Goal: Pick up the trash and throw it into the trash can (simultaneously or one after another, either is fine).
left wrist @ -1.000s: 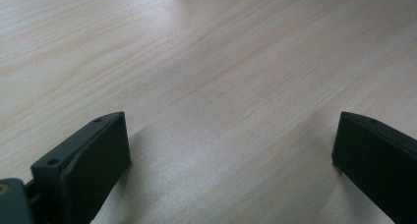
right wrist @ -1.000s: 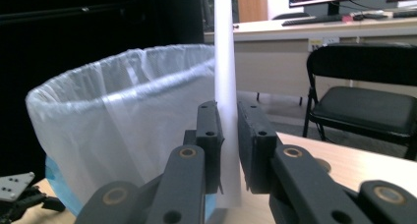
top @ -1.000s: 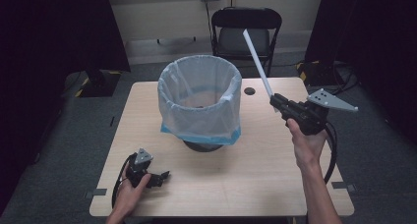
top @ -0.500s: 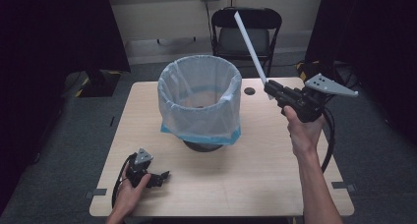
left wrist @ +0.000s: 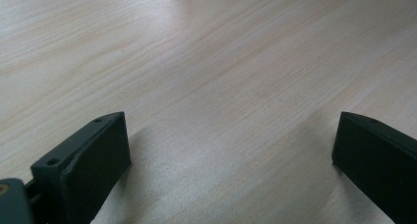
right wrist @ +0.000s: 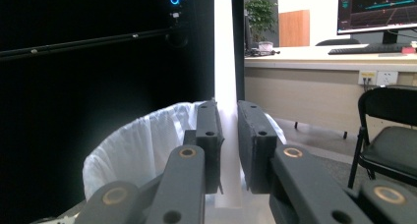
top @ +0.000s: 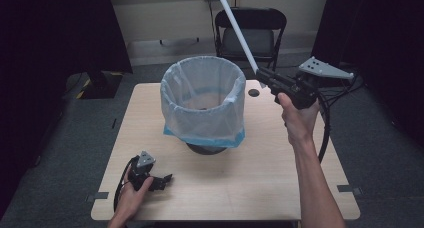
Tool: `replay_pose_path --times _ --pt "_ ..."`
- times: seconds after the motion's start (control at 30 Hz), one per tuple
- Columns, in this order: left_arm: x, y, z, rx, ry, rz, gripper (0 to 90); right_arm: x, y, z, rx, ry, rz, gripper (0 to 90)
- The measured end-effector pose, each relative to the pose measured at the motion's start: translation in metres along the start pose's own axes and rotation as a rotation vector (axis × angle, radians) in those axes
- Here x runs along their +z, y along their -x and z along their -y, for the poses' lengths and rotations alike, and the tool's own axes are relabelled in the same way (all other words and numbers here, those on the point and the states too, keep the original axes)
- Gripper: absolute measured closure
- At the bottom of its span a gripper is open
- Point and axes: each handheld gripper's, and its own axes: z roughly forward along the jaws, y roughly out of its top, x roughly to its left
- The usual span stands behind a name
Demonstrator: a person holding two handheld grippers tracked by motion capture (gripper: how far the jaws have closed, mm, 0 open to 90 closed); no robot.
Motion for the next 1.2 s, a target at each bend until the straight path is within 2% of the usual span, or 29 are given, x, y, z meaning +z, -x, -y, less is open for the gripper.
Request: replay_pose_path --times 0.4,1.2 --pt "0.000 0.000 0.000 0.000 0.000 0.001 0.3 0.028 -0.012 -0.018 -0.017 -0.004 -0.062 80.5" --pt "0.000 0.000 0.000 0.000 0.000 0.000 0.3 0.088 -0.033 -0.020 -0.030 -0.077 -0.173 80.2"
